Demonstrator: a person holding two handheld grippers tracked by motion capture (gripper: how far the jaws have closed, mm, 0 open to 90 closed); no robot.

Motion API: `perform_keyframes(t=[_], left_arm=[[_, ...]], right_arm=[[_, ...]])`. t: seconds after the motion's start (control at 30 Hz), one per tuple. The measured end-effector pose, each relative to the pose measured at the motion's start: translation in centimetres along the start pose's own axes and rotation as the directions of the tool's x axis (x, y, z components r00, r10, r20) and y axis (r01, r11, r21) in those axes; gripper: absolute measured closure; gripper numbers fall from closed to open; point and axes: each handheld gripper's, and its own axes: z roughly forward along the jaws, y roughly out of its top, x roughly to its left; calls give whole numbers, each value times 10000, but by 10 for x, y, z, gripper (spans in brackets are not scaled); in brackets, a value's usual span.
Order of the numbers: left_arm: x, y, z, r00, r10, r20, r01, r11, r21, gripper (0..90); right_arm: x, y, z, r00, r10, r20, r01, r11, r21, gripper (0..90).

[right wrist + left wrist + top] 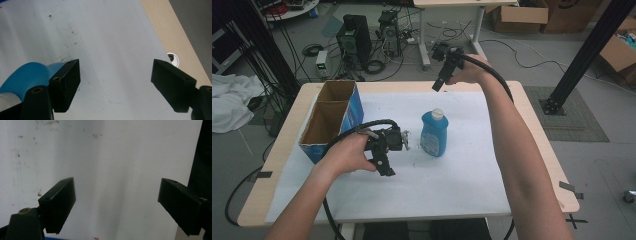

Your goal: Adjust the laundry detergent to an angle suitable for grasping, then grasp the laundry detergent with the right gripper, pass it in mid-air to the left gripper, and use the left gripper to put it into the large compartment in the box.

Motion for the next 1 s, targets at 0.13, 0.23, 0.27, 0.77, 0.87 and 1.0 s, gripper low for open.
perform_keyframes(t=[0.13,0.23,0.27,0.77,0.87,1.0], left_arm=[[1,-1,-1,10000,-66,-65,66,9999,-85,154],[2,-3,0,10000,-73,-40,73,10000,-17,154],[3,-3,0,10000,-64,-45,64,10000,-13,154],[4,-3,-2,9998,-181,-112,180,9998,-28,154],[4,-3,-4,9997,-183,-151,182,9998,-74,155],[5,-4,-5,9997,-202,-140,201,9998,-56,155]], right_arm=[[1,0,0,10000,33,-83,-34,10000,-77,207],[1,0,2,9999,11,-152,-11,10000,6,201],[1,0,3,9999,5,-171,-5,10000,-7,199],[1,-3,1,9999,16,-102,-16,10000,13,191],[2,-4,0,10000,37,-86,-37,10000,-34,188],[2,-5,-2,9999,75,-147,-76,9999,-128,182]])
